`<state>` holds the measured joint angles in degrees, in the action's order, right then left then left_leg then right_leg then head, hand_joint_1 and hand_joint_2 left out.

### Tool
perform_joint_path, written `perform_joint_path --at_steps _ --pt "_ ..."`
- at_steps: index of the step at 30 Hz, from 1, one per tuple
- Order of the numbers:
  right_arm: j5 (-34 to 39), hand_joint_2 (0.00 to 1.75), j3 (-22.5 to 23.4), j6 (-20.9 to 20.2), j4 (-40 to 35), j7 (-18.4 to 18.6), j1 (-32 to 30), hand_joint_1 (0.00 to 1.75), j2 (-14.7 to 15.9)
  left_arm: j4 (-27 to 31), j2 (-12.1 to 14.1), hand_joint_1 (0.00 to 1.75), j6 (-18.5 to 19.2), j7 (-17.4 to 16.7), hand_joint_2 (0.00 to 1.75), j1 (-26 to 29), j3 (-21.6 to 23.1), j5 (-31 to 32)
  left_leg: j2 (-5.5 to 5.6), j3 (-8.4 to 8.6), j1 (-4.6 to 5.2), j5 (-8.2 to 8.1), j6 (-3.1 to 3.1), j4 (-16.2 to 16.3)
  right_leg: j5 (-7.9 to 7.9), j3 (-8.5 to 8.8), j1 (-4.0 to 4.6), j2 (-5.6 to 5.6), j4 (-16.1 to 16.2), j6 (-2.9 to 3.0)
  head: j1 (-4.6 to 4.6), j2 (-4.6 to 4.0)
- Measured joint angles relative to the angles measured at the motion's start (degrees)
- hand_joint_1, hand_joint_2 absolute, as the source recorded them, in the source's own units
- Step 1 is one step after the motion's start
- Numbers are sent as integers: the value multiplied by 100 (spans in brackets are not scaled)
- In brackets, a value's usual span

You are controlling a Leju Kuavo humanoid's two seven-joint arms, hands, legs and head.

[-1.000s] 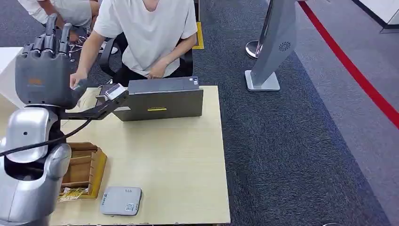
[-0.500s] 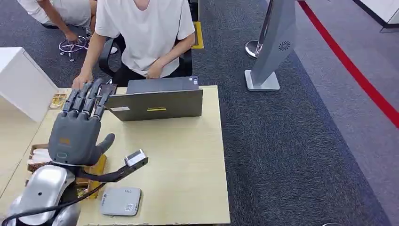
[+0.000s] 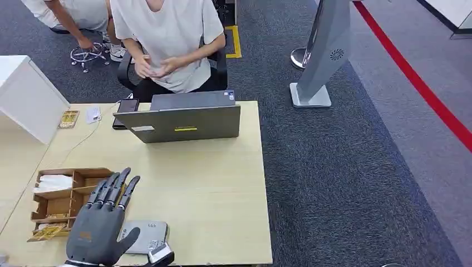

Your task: Pass the card to the sensor for recognition and then transmit it.

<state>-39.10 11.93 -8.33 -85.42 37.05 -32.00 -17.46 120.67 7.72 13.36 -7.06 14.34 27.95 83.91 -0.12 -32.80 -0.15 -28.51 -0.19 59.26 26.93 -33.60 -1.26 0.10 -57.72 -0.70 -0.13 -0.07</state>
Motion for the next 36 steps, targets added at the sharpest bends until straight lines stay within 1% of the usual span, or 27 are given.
perform_joint_path --at_steps 3,9,15,21,24,30,36 --pt "-22 175 30 -57 -17 0 23 0 0 -30 -81 0 11 -70 175 211 -124 -78 0 -1 0 0 0 0 0 1 0 0 0 0 0 -2" --pt "-24 175 111 -72 -4 -2 124 0 0 -162 -386 0 50 -103 175 485 -517 -87 0 0 0 0 0 0 -1 3 0 -1 0 0 0 -2" --pt "-26 175 183 -11 118 -13 269 0 0 -312 -738 0 44 6 175 677 -937 37 2 1 0 0 0 0 -1 3 0 -2 0 0 0 0" --pt "-26 175 243 13 199 -17 352 0 0 -365 -939 0 48 101 175 762 -1173 131 3 0 0 0 0 0 -1 3 0 -3 0 0 0 -2" --pt "-24 175 254 37 284 -22 406 0 0 -426 -1060 0 22 262 175 794 -1379 221 3 1 0 0 0 0 -1 4 0 -3 0 0 -2 0" --pt "-24 175 273 39 376 -26 452 0 0 -511 -1206 0 9 317 175 847 -1606 247 3 1 0 0 0 0 -1 4 0 -3 0 0 0 0" --pt "-26 175 275 39 429 -26 468 0 0 -538 -1255 0 9 317 175 856 -1665 247 3 1 0 0 0 0 -1 4 0 -3 0 0 -2 0"
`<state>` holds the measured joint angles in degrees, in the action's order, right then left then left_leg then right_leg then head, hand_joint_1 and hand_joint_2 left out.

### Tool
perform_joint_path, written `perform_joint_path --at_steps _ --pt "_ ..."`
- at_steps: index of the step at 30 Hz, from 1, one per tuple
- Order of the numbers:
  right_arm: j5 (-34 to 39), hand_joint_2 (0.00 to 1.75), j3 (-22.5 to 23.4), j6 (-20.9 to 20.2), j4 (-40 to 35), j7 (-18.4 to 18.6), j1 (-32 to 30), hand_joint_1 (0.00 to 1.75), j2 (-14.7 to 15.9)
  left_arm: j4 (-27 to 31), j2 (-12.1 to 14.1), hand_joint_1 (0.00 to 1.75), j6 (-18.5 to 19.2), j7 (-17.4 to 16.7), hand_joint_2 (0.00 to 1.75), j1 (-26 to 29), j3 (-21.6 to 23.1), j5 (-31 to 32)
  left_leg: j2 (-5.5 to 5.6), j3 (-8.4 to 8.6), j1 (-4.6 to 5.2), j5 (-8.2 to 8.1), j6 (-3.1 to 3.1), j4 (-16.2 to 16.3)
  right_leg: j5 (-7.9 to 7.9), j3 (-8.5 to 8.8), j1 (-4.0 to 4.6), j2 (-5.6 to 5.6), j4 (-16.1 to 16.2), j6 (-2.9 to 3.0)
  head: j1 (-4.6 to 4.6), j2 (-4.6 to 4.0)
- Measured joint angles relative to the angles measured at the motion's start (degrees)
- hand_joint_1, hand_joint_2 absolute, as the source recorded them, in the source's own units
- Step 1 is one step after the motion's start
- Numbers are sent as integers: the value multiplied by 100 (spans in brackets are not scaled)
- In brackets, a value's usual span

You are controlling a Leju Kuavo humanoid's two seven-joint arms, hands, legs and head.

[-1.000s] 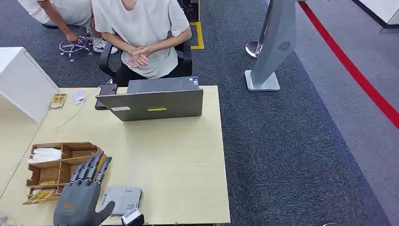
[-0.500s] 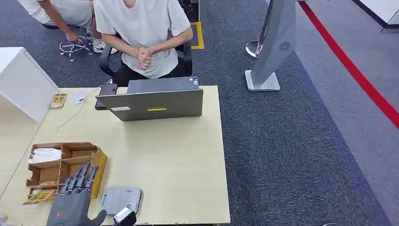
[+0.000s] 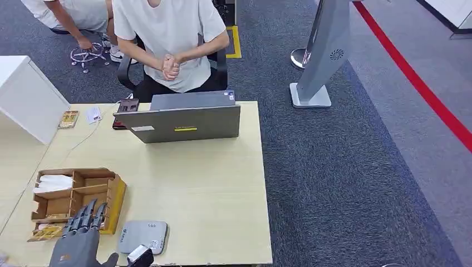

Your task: Pass the card to the sensor for recognition and then transmit it.

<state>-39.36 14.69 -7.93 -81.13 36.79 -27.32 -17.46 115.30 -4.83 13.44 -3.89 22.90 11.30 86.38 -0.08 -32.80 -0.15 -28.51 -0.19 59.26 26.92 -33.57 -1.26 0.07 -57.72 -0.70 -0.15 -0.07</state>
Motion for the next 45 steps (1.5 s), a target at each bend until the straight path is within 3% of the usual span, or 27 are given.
perform_joint_path --at_steps 8,16,19,23,34,45 --pt "11 175 0 18 17 2 -4 0 0 -7 -101 0 -57 107 175 2 -127 79 0 0 0 0 0 0 0 0 0 0 0 0 2 0" --pt "144 175 -57 153 13 26 -38 0 0 -101 -505 0 -389 448 175 2 -610 153 0 0 0 0 0 0 0 0 0 0 0 0 2 0" --pt "236 175 -140 255 -15 44 -91 0 0 -168 -775 0 -692 743 175 -5 -963 153 0 1 0 0 0 0 0 0 0 0 0 0 2 0" --pt "245 175 -234 306 -50 55 -137 0 0 -256 -1016 0 -789 951 175 -17 -1425 155 -1 1 0 0 0 0 0 0 0 1 0 0 2 0" --pt "310 175 -330 315 -68 59 -178 0 0 -459 -1384 0 -914 1119 175 -94 -2140 155 0 1 0 0 0 0 0 1 0 0 0 0 2 0" --pt "313 175 -341 319 -101 61 -185 0 0 -544 -1504 0 -986 1148 175 -130 -2271 155 0 2 0 0 0 0 0 1 0 0 0 0 2 -2"
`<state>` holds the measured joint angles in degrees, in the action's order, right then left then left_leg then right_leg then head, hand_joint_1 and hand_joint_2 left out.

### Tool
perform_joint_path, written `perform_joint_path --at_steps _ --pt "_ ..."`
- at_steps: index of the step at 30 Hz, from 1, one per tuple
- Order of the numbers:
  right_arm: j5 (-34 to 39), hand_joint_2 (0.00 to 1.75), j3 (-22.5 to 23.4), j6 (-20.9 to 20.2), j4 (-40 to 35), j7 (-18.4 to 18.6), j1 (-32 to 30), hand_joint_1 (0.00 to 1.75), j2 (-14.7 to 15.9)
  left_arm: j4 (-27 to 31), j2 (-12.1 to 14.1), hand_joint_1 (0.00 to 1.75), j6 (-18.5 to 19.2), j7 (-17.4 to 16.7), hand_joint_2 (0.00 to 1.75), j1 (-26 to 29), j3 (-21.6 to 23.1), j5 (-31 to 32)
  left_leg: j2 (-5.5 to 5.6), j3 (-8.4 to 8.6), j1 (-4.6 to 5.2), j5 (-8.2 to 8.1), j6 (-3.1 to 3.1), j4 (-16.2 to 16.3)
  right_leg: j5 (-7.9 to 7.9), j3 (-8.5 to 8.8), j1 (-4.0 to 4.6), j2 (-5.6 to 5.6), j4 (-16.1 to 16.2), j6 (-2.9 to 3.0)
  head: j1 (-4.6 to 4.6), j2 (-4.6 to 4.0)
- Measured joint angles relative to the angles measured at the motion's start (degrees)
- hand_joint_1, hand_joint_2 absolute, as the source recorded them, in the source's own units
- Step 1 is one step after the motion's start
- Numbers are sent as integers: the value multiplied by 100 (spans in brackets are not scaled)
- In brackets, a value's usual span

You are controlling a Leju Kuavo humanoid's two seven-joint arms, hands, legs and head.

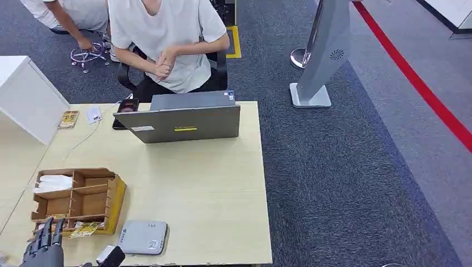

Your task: Pass the card to the sensor for recognition and then transmit it.

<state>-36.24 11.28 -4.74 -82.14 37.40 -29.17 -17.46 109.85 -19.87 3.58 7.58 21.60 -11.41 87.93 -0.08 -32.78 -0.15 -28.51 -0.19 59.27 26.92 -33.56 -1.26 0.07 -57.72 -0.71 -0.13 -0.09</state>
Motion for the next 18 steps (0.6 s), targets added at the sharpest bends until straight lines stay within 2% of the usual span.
perform_joint_path --at_steps 4,11,18 --pt "7 175 -70 59 -13 7 -31 0 0 -66 -39 0 -297 11 175 -67 -66 -15 0 0 0 0 0 0 0 1 0 -1 0 0 0 2" --pt "24 175 -260 66 -105 7 -143 0 0 -352 -68 0 -987 323 175 -267 -107 -92 1 1 0 0 0 0 0 1 0 -1 0 0 -2 2" --pt "20 175 -380 55 -107 4 -187 0 0 -735 -68 0 -1248 479 175 -384 -107 -39 1 2 0 0 0 0 0 1 0 0 0 0 -2 2"
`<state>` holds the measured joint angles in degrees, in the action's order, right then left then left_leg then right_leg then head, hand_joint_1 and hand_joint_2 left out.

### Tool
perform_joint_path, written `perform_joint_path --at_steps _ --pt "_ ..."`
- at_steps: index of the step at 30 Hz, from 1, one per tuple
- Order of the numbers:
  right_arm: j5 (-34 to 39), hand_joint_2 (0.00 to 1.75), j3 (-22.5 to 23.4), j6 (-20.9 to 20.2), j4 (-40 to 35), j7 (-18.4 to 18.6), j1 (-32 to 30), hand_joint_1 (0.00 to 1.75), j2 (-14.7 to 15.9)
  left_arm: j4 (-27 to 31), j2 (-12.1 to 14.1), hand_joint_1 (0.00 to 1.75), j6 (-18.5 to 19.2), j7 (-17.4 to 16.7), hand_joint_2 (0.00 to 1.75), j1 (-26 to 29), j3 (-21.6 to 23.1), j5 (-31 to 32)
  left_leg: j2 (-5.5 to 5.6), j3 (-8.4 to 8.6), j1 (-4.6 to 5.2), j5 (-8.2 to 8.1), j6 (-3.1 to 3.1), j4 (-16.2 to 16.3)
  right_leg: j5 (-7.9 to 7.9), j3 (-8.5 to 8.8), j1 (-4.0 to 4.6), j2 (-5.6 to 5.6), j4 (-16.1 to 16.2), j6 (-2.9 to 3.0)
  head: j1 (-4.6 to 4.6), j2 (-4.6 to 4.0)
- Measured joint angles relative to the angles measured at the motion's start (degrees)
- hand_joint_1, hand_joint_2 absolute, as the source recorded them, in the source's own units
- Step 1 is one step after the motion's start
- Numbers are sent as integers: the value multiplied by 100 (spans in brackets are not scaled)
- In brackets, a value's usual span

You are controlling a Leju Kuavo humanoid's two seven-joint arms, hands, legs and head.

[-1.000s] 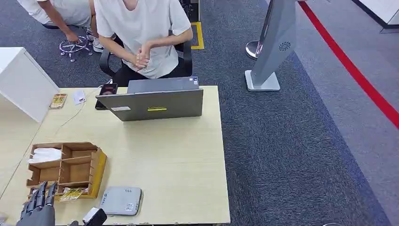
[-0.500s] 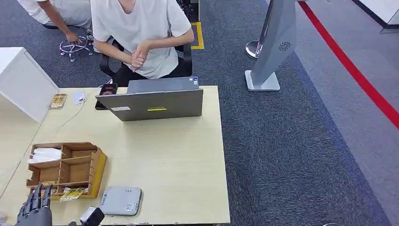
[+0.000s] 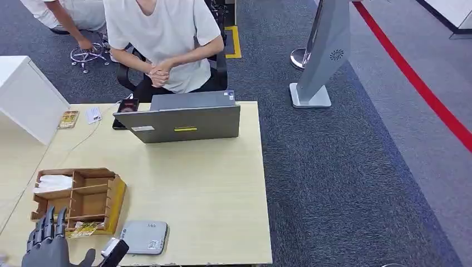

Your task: Pass the card to the sensor for recognition and then transmit it.

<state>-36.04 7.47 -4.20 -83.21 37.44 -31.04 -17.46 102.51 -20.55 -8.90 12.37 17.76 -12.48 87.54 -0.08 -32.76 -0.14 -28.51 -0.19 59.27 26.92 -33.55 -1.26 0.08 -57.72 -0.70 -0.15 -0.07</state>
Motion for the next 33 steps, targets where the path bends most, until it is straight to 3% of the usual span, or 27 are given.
perform_joint_path --at_steps 18,26,33 --pt "-42 175 -35 -96 0 -7 -7 0 0 -347 9 0 -13 -11 175 -65 0 31 0 1 0 0 0 0 0 0 0 0 0 0 2 0" --pt "-184 175 -37 -225 0 -26 -7 0 0 -682 120 0 -61 -433 175 -300 0 39 0 2 0 1 0 0 0 1 0 -1 0 0 2 0" --pt "-230 175 -37 -286 0 -31 -8 0 0 -905 203 0 -68 -509 175 -503 0 39 0 2 0 1 0 0 -1 2 0 0 0 1 2 0"
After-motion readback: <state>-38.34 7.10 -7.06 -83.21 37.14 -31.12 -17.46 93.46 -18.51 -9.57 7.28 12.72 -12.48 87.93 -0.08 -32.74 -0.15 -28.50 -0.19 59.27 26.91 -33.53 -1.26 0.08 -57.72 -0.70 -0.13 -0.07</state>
